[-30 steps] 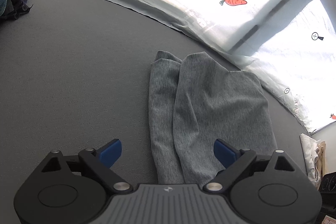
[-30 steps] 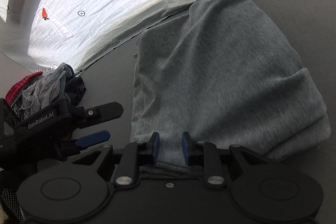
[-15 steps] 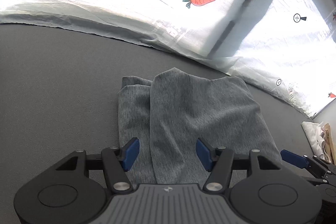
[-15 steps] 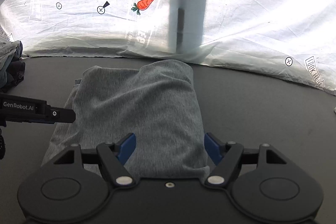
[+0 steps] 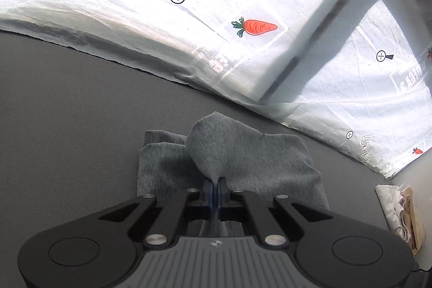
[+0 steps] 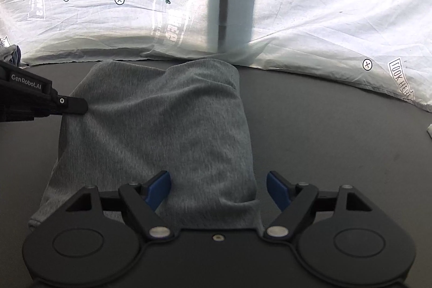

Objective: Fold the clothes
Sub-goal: 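Grasp the folded stack edge with the left tool while the right tool grasps the other edge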

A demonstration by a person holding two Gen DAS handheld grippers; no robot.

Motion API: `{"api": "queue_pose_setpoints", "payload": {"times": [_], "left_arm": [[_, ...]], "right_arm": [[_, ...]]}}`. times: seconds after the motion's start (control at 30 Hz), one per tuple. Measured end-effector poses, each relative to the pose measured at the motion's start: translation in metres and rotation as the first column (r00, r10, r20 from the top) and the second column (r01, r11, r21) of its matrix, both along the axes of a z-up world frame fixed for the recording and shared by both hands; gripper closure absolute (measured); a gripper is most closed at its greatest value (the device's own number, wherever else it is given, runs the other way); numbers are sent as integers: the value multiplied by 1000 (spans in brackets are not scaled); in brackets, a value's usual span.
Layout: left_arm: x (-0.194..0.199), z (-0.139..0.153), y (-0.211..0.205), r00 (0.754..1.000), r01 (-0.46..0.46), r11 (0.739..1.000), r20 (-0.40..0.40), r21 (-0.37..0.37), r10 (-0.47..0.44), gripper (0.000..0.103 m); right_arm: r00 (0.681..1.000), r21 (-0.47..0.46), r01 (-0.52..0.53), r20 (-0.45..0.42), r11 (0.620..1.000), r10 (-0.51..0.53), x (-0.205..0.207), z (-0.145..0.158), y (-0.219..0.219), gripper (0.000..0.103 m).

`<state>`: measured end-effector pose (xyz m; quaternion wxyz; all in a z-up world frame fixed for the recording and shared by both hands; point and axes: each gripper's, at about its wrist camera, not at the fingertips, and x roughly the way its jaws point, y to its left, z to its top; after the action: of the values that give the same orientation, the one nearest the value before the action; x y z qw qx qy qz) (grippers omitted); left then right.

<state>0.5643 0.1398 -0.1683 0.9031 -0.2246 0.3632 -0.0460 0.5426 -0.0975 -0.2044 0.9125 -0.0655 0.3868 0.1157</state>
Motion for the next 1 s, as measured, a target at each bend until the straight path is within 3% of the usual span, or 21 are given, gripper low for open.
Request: {"api": "queue_pose_setpoints", "payload": {"times": [0.1, 0.17, 0.23, 0.33, 0.4, 0.53, 0.6, 0.83, 1.0], "left_arm": [[-7, 25, 9, 1000, -2, 999, 30, -35, 3, 100], [-7, 21, 17, 1000, -25, 999, 11, -23, 26, 100], [0, -1, 23, 996, -75, 997, -54, 17, 76, 100], [-1, -26, 35, 982, -139, 989, -133, -50, 131, 98], [-4, -42, 44, 972, -175, 979, -176, -105, 155, 89], [-17, -33, 39, 983, -132, 989, -140, -66, 122, 49], [-23, -31, 35, 986, -110, 993, -128, -51, 102, 42], [-25, -42, 12, 983, -32, 998, -177, 61, 43, 35], [-23, -42, 6, 983, -39, 998, -175, 48, 47, 20]], "right_arm": [[1000, -6, -14, -10, 1000, 14, -2, 0, 4, 22], [1000, -10, -24, -17, 1000, 24, -3, -1, 7, 22], [999, -13, -33, -24, 999, 33, -4, -1, 9, 19], [998, -19, -48, -34, 999, 47, -6, -1, 13, 18], [998, -20, -55, -40, 998, 54, -6, -1, 15, 18], [998, 8, -39, -39, 999, 39, -3, 3, 10, 18], [999, 27, -31, -37, 999, 32, -1, 5, 9, 18], [998, 57, -59, -7, 997, 60, 20, 15, 18, 18], [996, 123, -26, -78, 992, 36, 53, 0, 13, 18]]}}
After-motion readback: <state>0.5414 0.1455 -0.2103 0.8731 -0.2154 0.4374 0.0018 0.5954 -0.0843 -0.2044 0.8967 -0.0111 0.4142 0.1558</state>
